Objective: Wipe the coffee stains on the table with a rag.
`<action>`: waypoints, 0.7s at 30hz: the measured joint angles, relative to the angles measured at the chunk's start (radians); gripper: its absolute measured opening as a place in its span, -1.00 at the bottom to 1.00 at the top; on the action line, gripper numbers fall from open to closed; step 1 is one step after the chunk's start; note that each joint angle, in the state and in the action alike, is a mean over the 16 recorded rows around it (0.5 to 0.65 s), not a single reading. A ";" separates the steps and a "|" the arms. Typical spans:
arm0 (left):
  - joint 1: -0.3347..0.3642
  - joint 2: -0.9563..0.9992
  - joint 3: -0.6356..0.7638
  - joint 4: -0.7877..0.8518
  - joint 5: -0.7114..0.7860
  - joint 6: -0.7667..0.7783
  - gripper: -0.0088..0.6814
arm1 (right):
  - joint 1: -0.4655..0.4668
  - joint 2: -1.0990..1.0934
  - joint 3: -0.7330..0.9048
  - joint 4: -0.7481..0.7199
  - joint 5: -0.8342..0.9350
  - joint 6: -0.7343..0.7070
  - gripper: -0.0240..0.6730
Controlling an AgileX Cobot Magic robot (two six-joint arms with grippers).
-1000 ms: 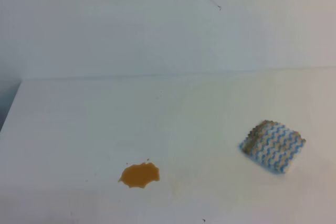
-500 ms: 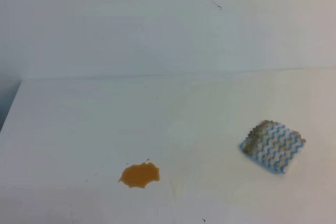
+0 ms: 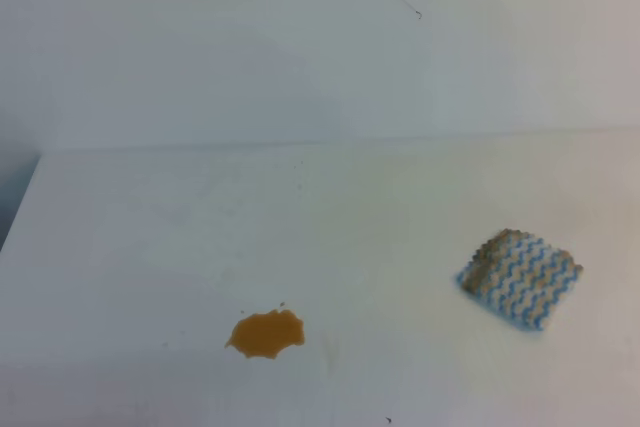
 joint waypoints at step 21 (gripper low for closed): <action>0.000 0.000 0.000 0.000 0.000 0.000 -0.97 | 0.198 0.782 -0.211 0.120 -0.207 -0.165 -0.94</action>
